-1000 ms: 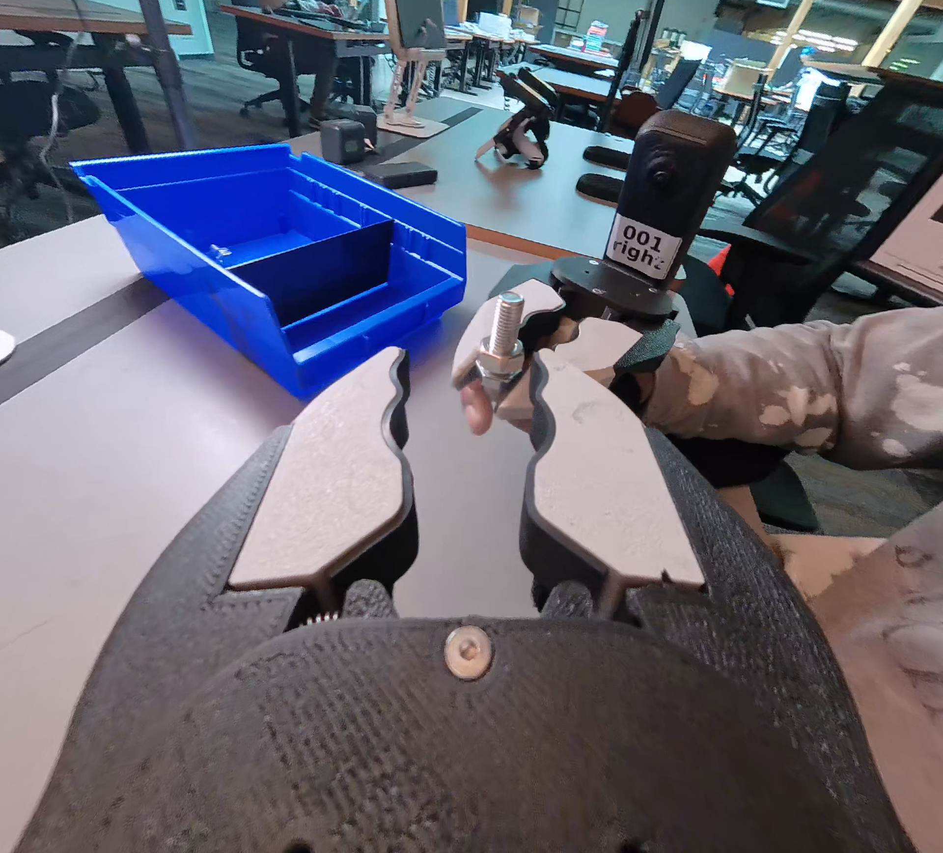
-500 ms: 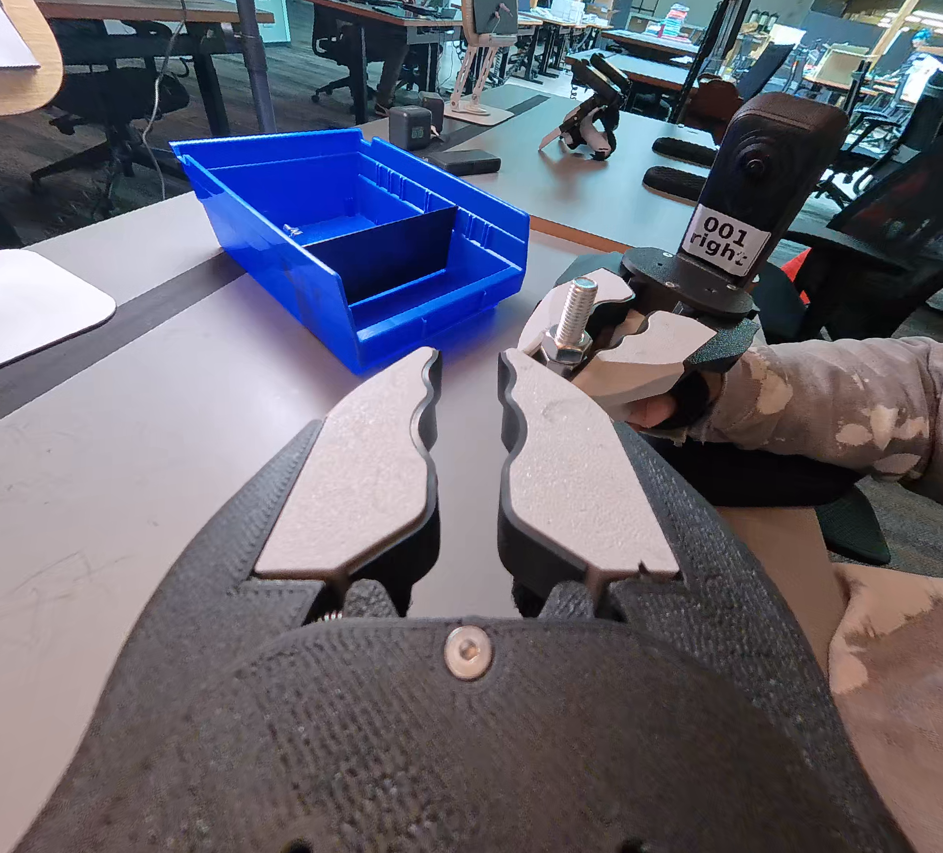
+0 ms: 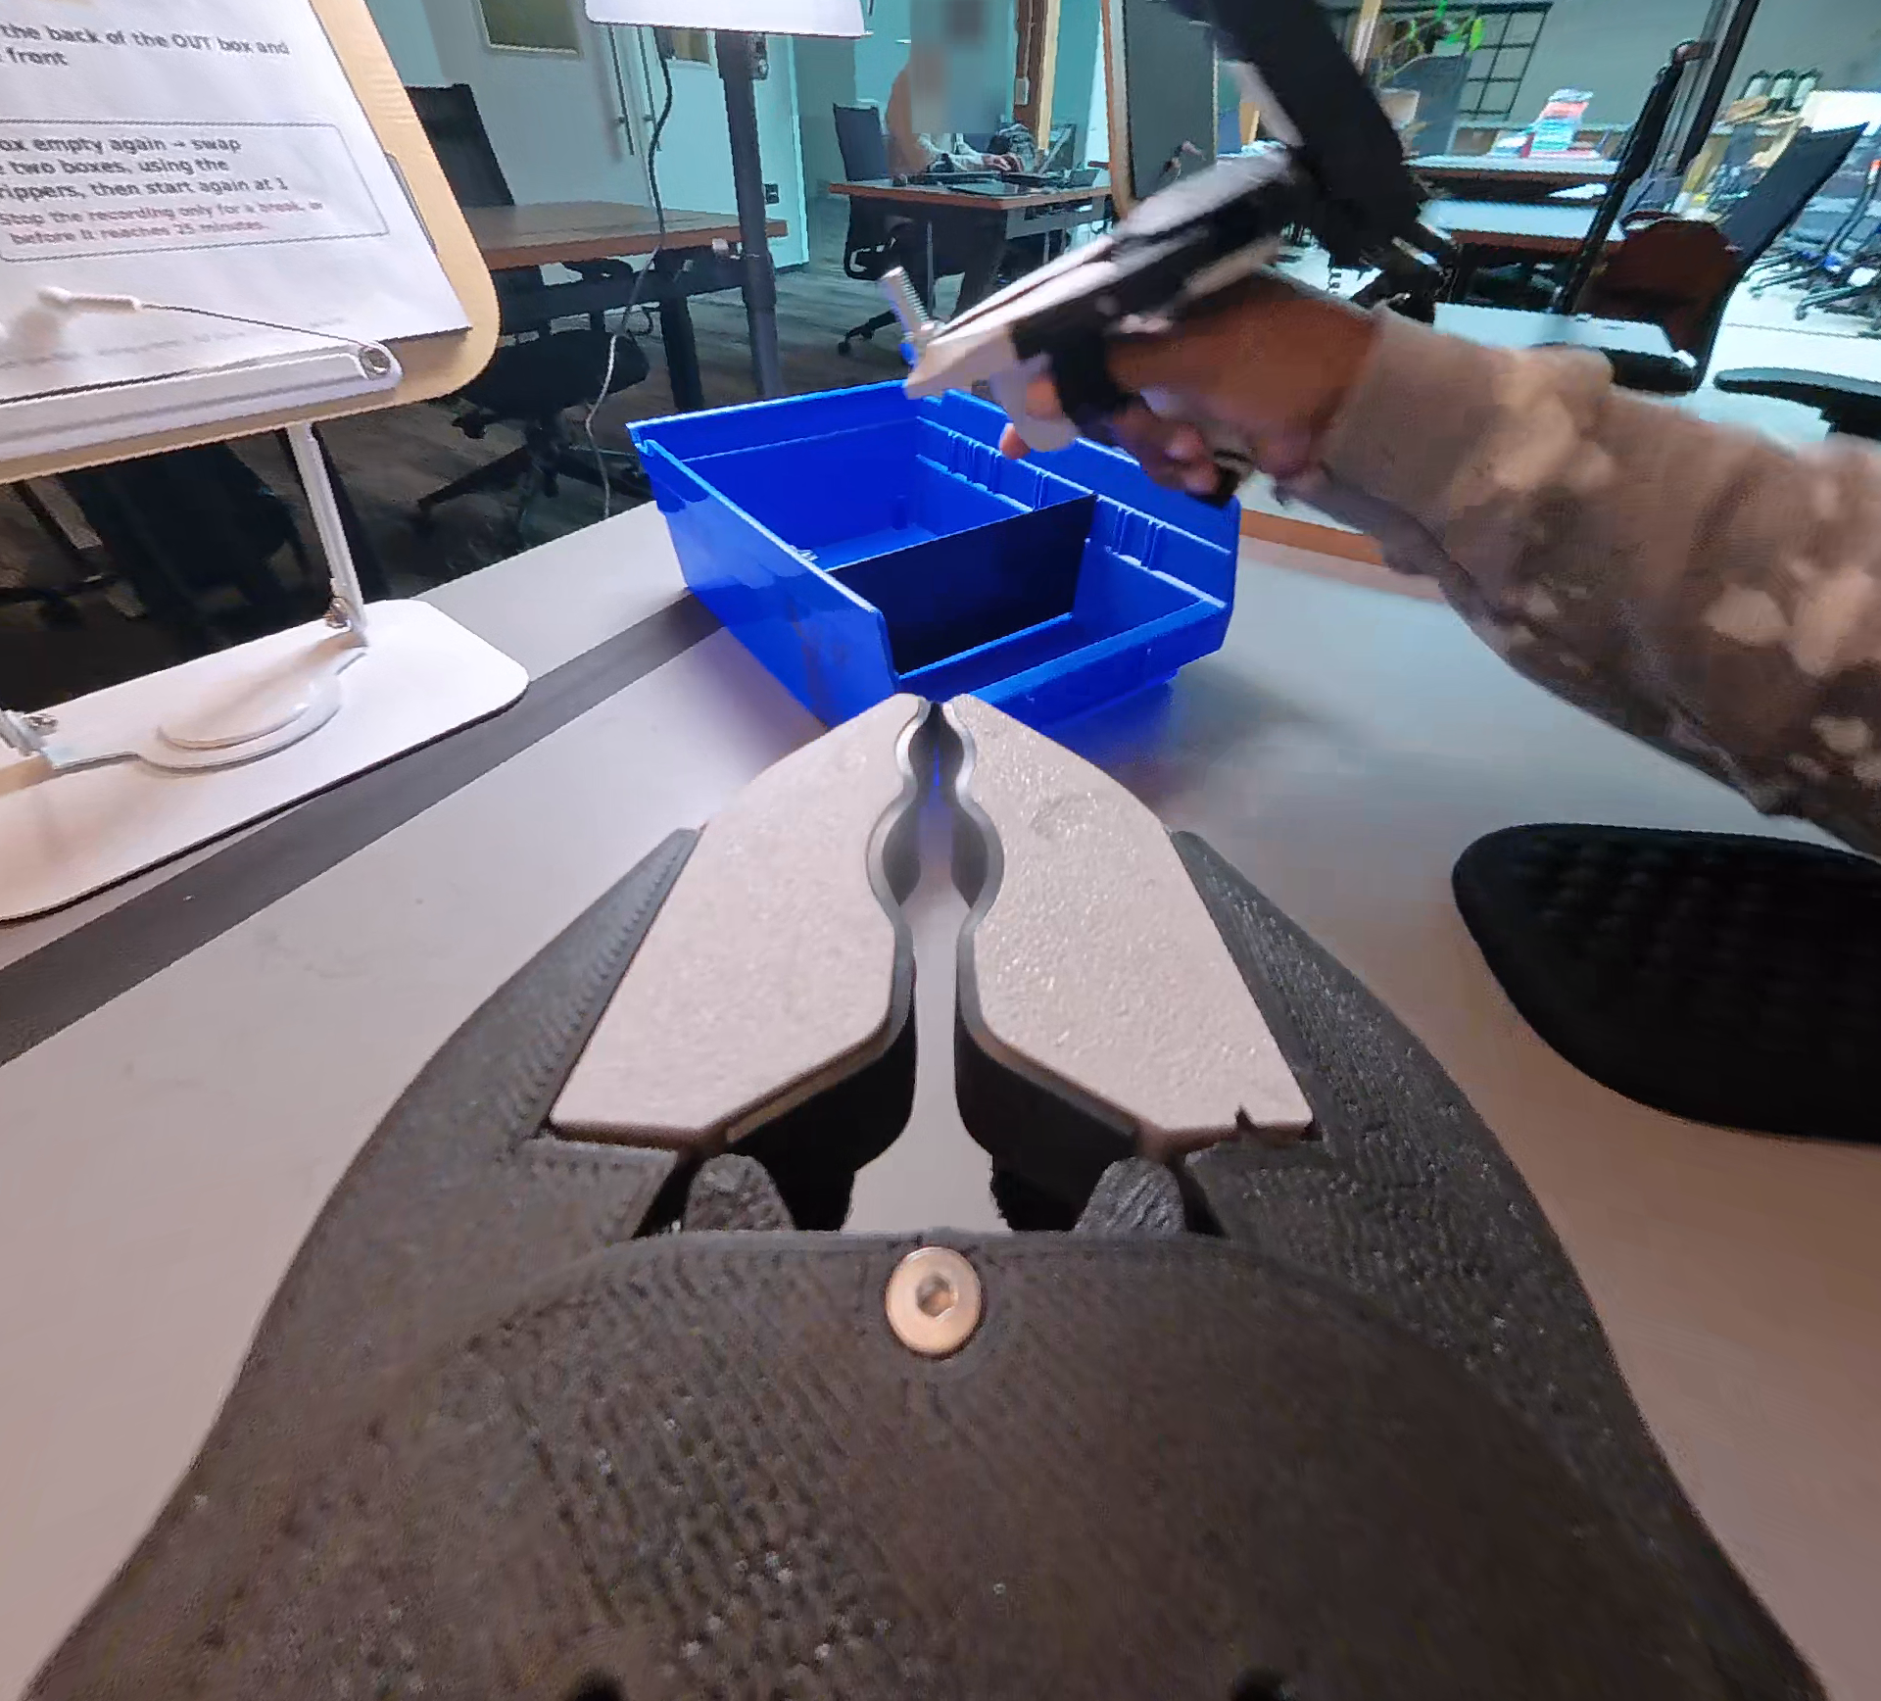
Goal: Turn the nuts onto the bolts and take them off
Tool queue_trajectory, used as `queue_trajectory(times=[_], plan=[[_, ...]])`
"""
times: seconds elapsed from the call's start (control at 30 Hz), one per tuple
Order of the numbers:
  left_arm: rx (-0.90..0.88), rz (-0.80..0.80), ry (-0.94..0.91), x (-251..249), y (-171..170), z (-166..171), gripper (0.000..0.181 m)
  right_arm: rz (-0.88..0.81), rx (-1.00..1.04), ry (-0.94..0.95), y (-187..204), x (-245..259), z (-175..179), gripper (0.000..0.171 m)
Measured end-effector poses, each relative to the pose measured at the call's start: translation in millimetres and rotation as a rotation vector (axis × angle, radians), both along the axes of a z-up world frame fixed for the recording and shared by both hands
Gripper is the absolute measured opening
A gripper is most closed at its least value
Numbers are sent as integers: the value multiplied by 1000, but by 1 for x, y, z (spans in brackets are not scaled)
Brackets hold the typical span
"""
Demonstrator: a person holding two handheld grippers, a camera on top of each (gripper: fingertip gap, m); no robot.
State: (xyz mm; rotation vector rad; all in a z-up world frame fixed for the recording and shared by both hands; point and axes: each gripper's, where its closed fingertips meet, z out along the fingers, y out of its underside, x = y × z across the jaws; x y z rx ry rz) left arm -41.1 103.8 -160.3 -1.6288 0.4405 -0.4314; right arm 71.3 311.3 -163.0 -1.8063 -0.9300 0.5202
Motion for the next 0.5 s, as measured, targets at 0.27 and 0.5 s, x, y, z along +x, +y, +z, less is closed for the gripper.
queue_trajectory(times=[0.27, 0.5], plan=[[-1, 46, 53, -12, 7, -14, 0, -329, -388, -444, 136, 33, -106, 18], [-22, 75, 39, -28, 15, -25, 0, -433, -553, -535, 157, 45, -152, 18]])
